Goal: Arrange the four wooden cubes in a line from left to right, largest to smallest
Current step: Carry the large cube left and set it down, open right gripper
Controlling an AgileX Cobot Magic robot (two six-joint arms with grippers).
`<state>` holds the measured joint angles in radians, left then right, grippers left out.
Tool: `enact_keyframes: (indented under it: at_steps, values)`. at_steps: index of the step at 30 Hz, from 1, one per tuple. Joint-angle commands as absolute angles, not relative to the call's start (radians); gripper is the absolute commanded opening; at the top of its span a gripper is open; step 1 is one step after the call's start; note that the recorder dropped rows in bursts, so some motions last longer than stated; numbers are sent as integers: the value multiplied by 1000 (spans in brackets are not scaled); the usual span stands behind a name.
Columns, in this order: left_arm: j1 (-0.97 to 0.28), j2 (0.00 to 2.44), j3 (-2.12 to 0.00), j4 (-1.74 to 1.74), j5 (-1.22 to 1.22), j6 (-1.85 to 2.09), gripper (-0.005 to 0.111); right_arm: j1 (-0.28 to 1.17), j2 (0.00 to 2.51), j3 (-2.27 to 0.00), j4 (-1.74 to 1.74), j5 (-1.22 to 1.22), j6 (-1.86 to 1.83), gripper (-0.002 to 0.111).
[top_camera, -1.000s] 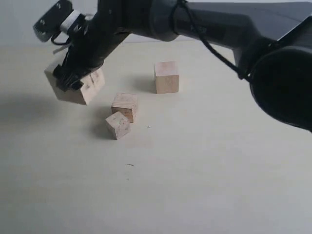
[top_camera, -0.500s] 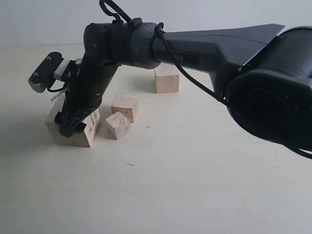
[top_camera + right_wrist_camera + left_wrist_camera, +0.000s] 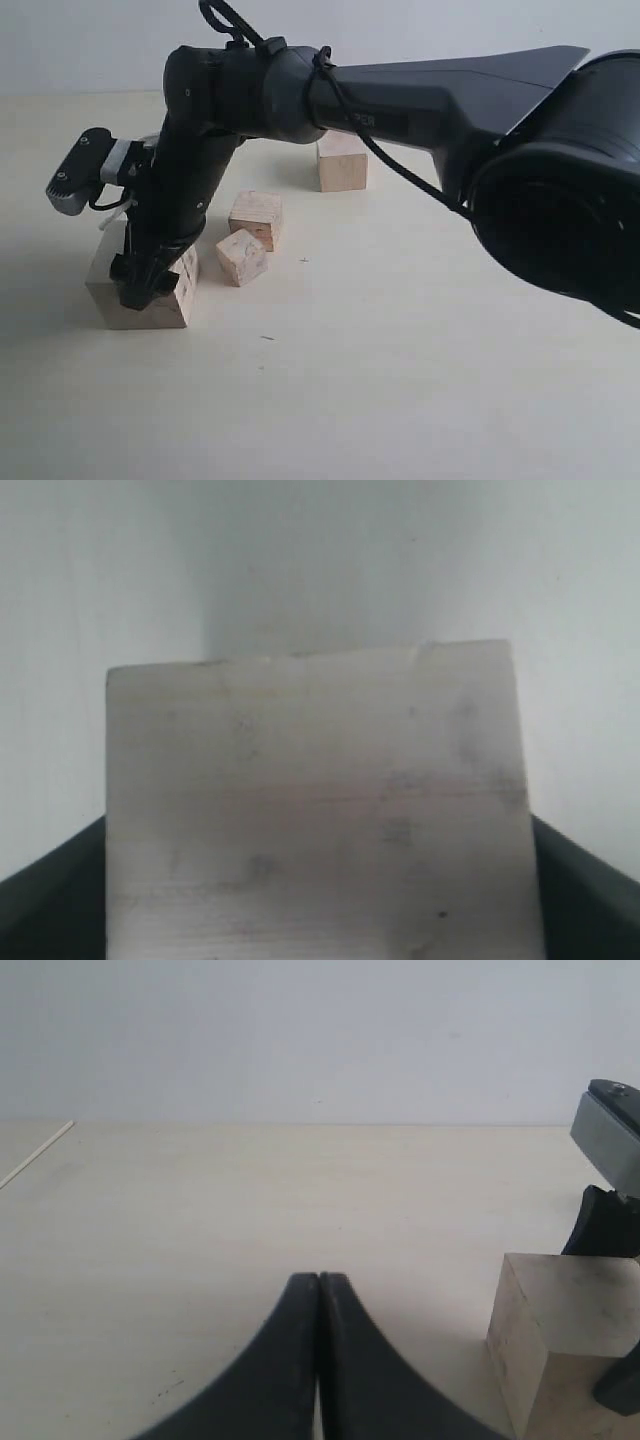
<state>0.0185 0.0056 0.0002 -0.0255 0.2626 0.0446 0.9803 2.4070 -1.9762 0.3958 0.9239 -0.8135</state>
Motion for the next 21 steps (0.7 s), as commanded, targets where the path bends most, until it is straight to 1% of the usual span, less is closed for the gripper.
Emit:
enact_keyframes:
  at_steps: [1, 3, 4, 6, 7, 11, 12, 13, 15, 18, 20, 21]
  values:
    - [22, 0, 0, -33, 262, 48, 0, 988, 2421, -1961, 419, 994, -816, 1]
    - [22, 0, 0, -33, 262, 48, 0, 988, 2421, -1961, 419, 974, -803, 3]
    - [22, 0, 0, -33, 262, 48, 0, 988, 2421, -1961, 419, 974, -803, 6]
    - [22, 0, 0, -33, 262, 48, 0, 988, 2421, -1961, 419, 973, -803, 19]
    - [22, 0, 0, -33, 262, 48, 0, 988, 2421, -1961, 419, 973, -801, 29]
    - [22, 0, 0, -33, 262, 48, 0, 988, 2421, -1961, 428, 973, -784, 62]
    - [22, 0, 0, -33, 262, 48, 0, 988, 2421, -1961, 428, 973, -782, 72]
    - [22, 0, 0, -33, 262, 48, 0, 988, 2419, -1961, 428, 973, -782, 88]
    - [22, 0, 0, -33, 262, 48, 0, 988, 2399, -1961, 434, 974, -782, 105]
    - [22, 0, 0, -33, 262, 48, 0, 986, 2314, -1961, 413, 974, -723, 105]
    - [22, 0, 0, -33, 262, 48, 0, 975, 2216, -1961, 315, 976, -611, 105]
    - [22, 0, 0, -33, 262, 48, 0, 957, 2149, -1961, 210, 955, -517, 105]
